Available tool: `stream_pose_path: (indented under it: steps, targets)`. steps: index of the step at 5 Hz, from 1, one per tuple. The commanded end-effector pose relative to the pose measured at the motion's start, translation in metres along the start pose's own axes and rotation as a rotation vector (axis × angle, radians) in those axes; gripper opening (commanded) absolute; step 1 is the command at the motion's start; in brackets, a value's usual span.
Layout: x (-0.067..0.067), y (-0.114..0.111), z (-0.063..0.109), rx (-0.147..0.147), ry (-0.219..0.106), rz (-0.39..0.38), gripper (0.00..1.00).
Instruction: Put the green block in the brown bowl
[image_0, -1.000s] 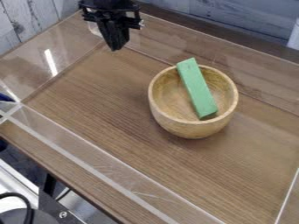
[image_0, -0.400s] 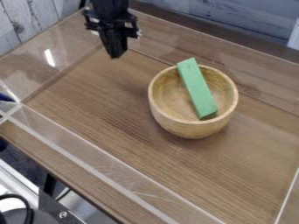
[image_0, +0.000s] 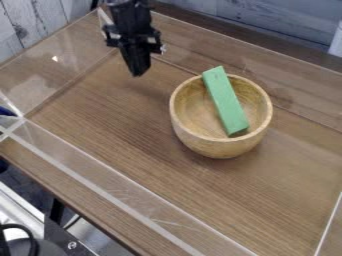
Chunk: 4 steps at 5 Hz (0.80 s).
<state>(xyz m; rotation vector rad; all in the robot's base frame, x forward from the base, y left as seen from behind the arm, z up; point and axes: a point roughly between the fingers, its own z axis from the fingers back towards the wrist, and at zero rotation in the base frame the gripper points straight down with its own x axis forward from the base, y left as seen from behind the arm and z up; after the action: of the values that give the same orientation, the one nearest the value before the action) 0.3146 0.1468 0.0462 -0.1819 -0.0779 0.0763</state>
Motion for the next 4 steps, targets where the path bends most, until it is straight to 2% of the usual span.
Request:
stream_pose_path:
  steps: [1,2,4]
  targets:
    - [0.006,0.02,0.012,0.052,-0.05,0.029,1.0]
    - [0.0,0.036,0.005,0.07,-0.037,0.067,0.0]
    - [-0.003,0.034,-0.005,0.044,-0.052,0.039,0.0]
